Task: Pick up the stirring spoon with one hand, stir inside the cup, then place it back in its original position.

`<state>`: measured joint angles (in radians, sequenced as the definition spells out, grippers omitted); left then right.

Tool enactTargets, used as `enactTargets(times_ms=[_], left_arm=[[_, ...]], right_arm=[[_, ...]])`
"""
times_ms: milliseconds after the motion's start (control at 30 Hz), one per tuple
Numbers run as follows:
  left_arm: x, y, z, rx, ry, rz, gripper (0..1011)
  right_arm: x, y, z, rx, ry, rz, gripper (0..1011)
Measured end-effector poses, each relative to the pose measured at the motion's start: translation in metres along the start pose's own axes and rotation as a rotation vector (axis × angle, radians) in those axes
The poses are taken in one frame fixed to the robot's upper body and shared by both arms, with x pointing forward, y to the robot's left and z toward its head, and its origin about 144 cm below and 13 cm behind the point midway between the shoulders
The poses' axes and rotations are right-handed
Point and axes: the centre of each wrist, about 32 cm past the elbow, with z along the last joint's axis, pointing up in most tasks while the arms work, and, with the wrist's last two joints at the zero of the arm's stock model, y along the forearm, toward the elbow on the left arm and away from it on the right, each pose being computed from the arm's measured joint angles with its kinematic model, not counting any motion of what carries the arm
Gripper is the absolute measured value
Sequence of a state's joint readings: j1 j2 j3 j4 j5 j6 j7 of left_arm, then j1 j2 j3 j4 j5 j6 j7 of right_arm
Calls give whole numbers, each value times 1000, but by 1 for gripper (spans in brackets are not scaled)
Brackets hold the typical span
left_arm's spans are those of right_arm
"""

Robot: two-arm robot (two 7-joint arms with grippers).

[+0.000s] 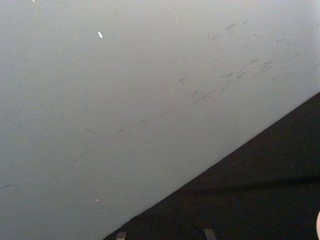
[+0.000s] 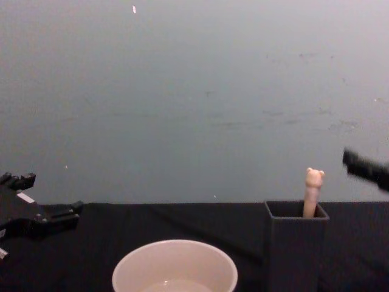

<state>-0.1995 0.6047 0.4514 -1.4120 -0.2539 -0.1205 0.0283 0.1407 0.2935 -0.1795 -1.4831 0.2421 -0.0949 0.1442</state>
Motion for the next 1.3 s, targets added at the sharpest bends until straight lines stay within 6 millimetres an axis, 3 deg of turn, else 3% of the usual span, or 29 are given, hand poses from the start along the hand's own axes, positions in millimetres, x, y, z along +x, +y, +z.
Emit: enactTargets(times_ms=[267, 500, 1300], left_arm=[[0, 0, 0, 0, 0, 0, 1001], [0, 0, 0, 0, 0, 0, 1001], [0, 0, 0, 0, 0, 0, 1001]], right_arm=[[-4, -15, -21, -128, -18, 17, 1002], [-2, -16, -28, -172, -36, 37, 1002], [-2, -16, -28, -170, -35, 36, 1000]])
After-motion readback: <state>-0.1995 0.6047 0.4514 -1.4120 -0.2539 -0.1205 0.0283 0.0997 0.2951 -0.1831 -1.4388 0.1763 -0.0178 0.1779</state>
